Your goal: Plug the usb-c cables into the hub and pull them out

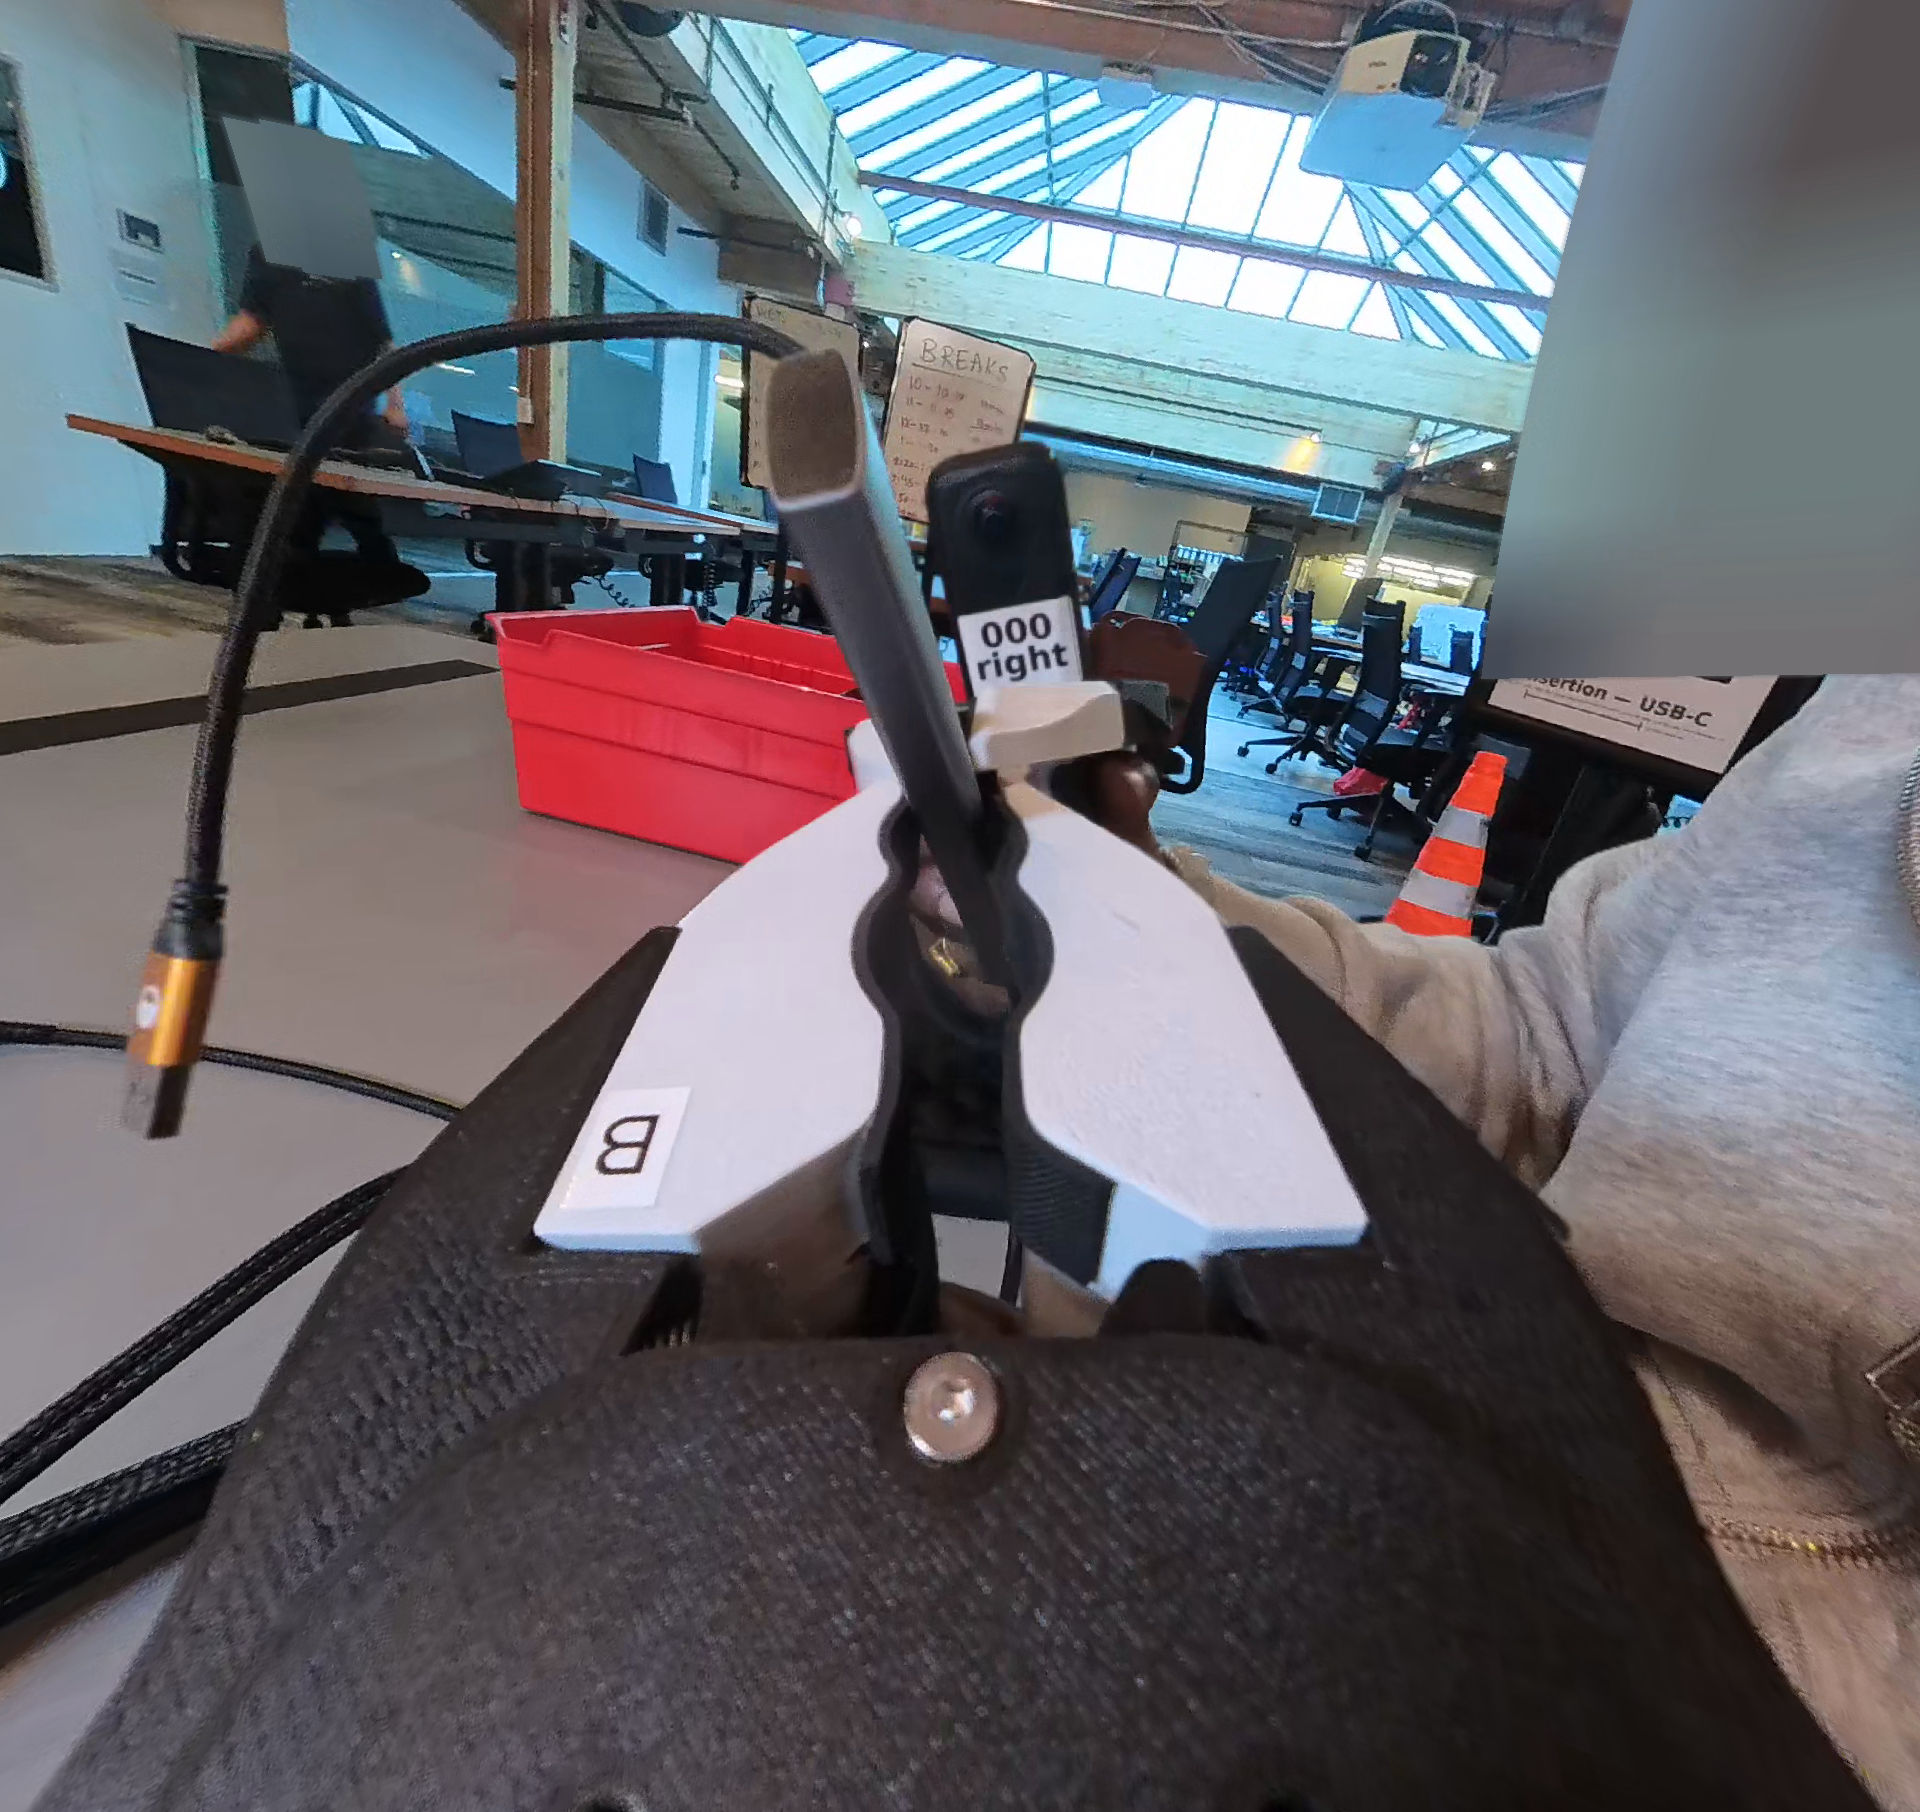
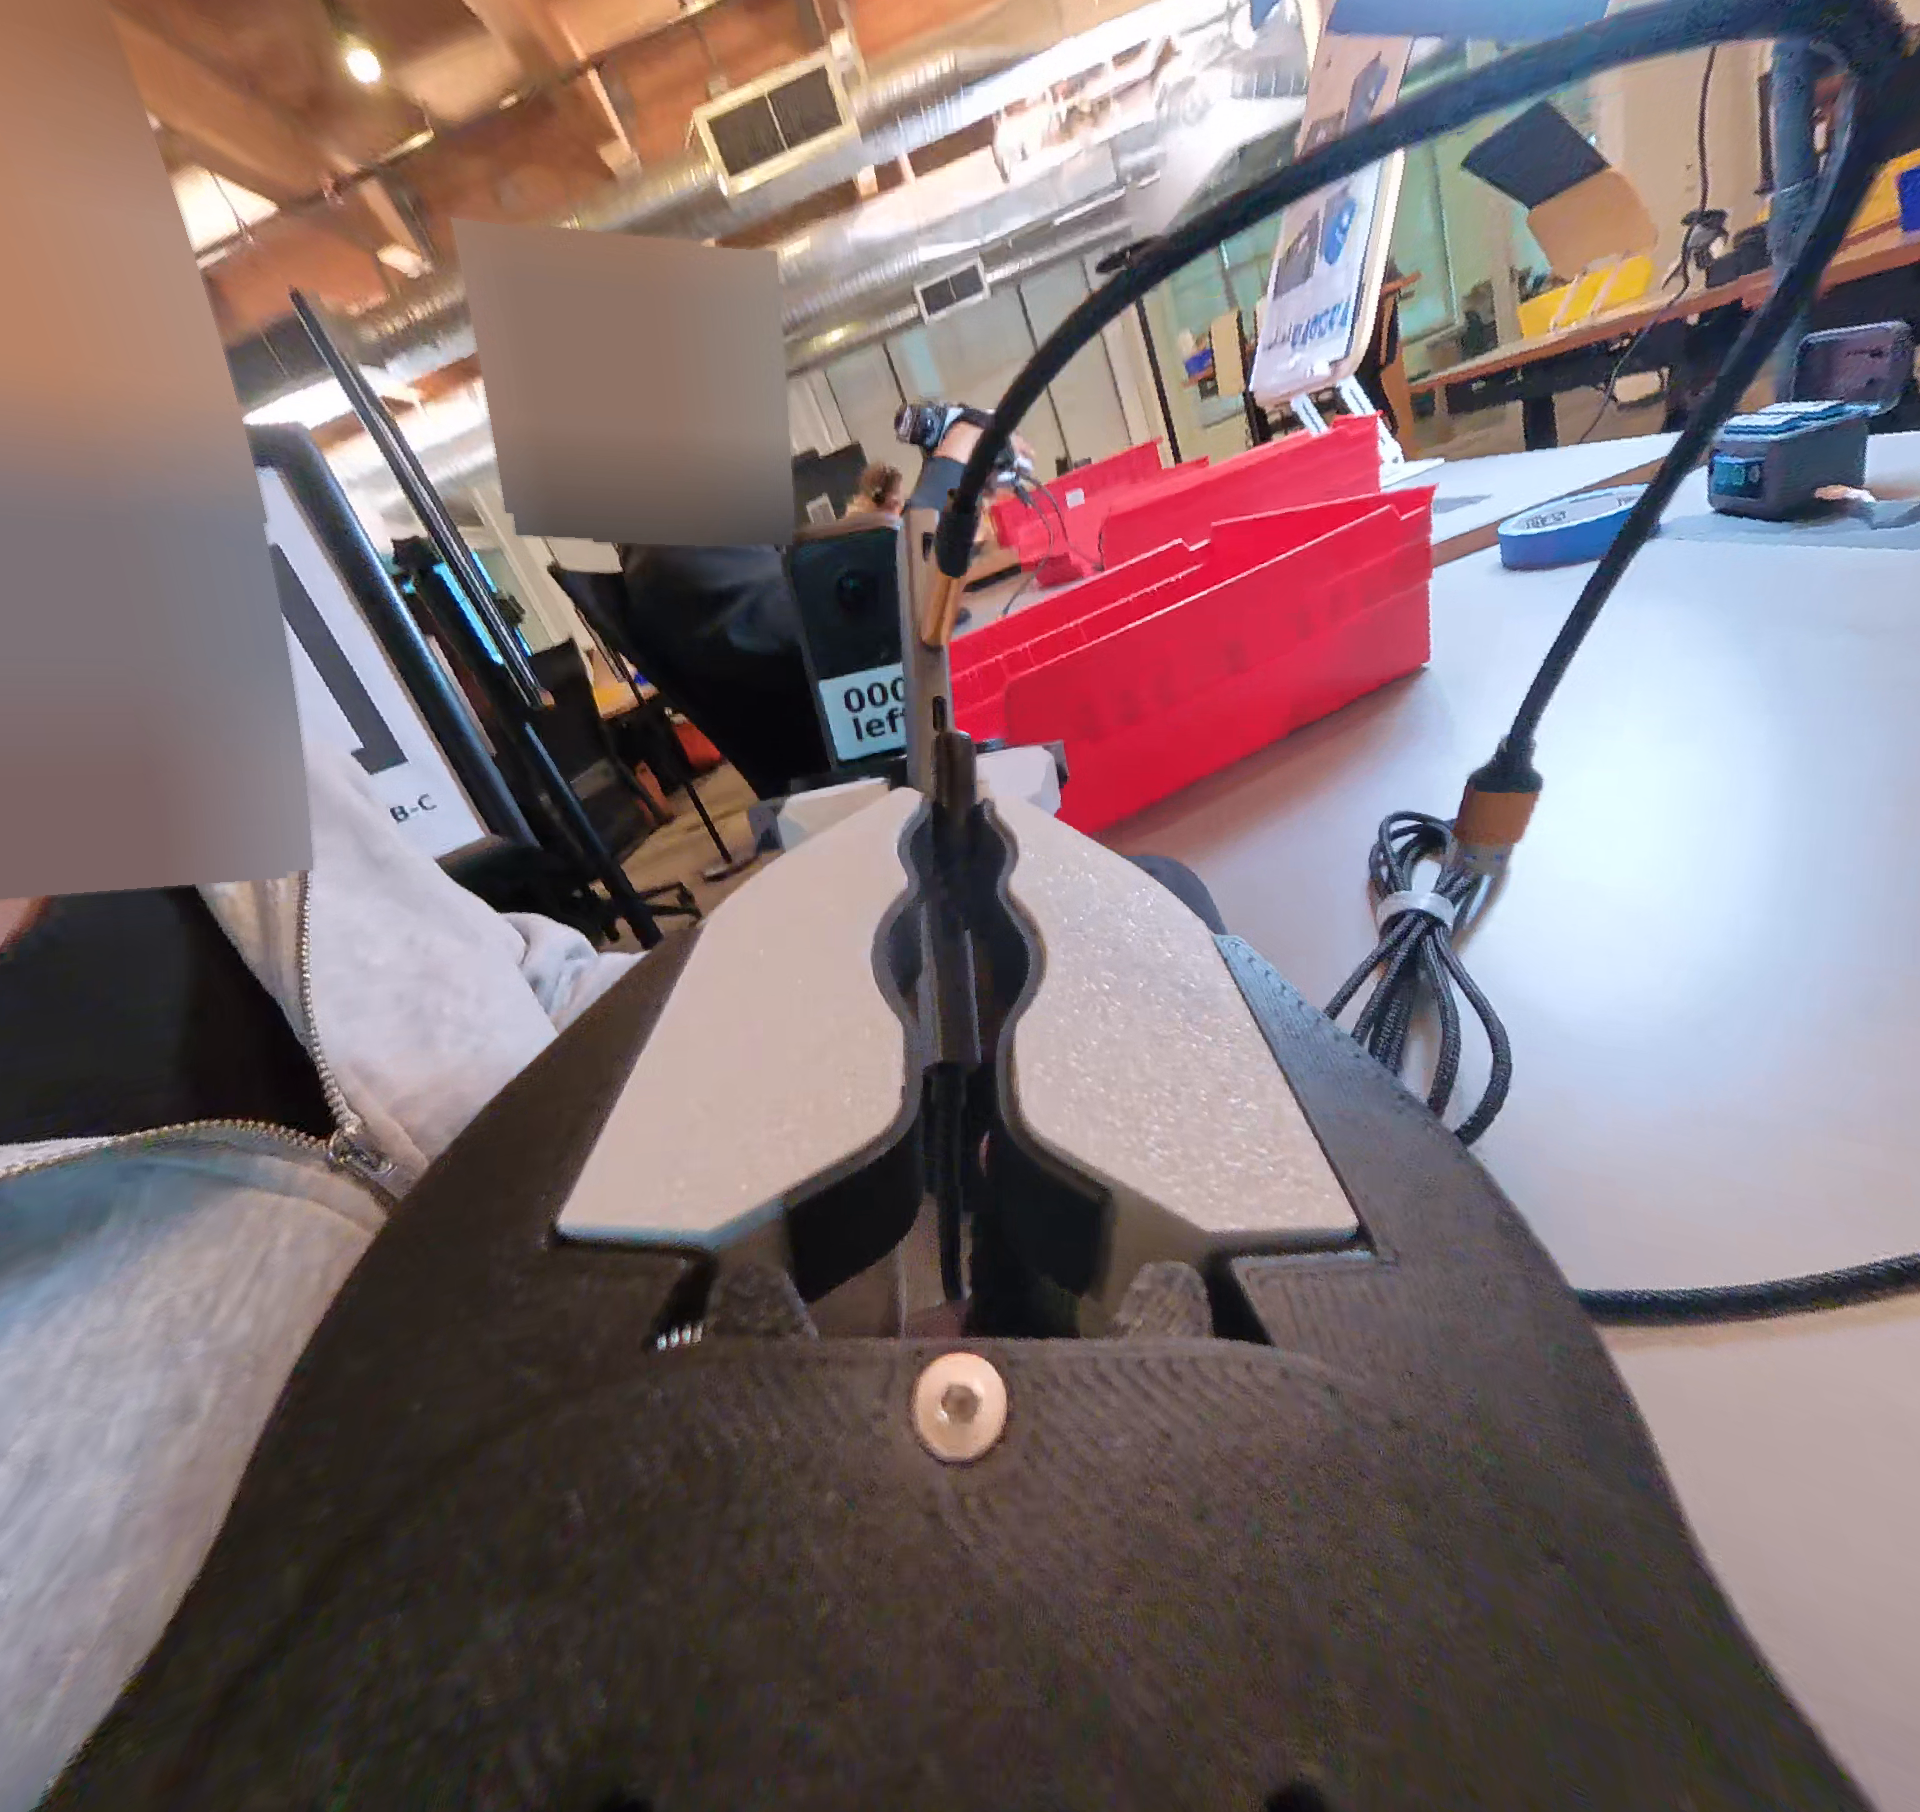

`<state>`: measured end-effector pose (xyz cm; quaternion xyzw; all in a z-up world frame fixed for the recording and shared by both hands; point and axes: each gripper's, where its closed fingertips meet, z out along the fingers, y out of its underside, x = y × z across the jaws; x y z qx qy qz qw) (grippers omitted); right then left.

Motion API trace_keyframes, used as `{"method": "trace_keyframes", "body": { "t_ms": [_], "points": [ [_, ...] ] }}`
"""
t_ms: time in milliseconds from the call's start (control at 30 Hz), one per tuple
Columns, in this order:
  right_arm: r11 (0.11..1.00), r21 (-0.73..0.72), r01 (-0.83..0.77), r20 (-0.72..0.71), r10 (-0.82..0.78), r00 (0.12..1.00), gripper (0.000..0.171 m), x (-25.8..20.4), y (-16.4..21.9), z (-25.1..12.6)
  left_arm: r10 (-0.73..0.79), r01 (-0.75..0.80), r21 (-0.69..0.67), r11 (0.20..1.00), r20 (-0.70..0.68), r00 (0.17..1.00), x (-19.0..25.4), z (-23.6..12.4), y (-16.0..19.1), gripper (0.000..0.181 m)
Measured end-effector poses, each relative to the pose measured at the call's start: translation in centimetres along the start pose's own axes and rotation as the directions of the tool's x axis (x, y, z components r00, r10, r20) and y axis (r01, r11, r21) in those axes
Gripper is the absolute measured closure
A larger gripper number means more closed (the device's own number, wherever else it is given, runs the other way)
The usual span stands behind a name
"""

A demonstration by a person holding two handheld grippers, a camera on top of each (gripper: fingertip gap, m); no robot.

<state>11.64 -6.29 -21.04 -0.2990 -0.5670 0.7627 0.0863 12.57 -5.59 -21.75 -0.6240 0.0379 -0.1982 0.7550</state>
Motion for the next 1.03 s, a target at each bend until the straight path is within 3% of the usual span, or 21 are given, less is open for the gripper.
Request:
{"method": "trace_keyframes", "body": {
  "t_ms": [300,500,1033],
  "points": [
    [0.995,0.094,0.043,-0.076,-0.035,0.996,0.164,0.5,-0.1,0.7,-0.107,0.108,-0.008,0.994,0.015,0.994,-0.5,0.2,0.1,0.17],
    [0.956,0.292,-0.007,-0.122,0.045,0.992,0.166,1.0,-0.9,0.9,-0.254,0.253,0.1,0.962,-0.002,0.967,-0.8,0.1,-0.6,0.17],
    [0.925,0.38,0.002,-0.285,0.115,0.952,0.165,1.0,-1.7,1.7,-0.331,0.319,0.204,0.925,0.028,0.943,-1.9,-0.6,-1.3,0.169]
  ]
}}
